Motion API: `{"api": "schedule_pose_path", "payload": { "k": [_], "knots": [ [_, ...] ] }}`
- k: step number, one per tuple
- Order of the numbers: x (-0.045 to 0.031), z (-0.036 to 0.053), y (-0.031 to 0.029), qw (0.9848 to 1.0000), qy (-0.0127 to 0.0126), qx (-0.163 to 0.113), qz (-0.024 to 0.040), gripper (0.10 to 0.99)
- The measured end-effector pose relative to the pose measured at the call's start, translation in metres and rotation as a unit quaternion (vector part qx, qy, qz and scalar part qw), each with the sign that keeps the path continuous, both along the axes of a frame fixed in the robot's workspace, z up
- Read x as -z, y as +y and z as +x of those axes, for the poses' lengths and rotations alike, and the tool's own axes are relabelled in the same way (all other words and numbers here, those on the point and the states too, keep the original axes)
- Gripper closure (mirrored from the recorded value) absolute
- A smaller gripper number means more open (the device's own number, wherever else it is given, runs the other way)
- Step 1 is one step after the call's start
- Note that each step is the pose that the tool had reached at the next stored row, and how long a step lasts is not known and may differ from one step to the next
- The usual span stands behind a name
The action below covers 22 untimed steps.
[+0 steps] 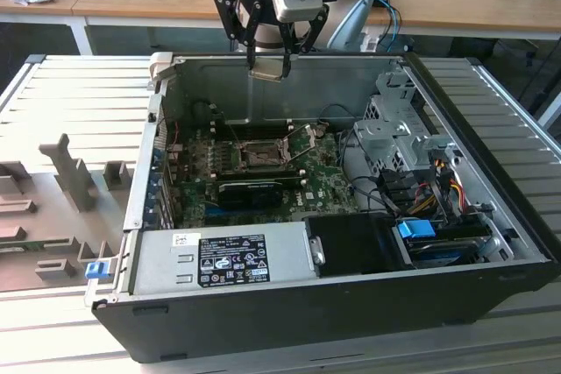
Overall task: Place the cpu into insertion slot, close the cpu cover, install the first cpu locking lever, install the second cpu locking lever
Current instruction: 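Place the cpu into insertion slot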
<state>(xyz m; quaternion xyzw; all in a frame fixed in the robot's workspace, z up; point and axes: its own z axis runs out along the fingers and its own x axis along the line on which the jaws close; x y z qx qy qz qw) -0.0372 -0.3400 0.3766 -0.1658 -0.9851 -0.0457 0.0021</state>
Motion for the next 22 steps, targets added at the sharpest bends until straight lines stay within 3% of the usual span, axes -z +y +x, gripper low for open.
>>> {"api": "schedule_pose_path", "payload": {
  "k": [11, 22],
  "knots": [
    [0.0001, -0.0001, 0.0000, 0.9998, 0.0000, 0.022, -0.0003, 0.553],
    [0.0003, -0.0001, 0.0000, 0.9972, 0.0000, 0.075, -0.0003, 0.553]
  ]
}}
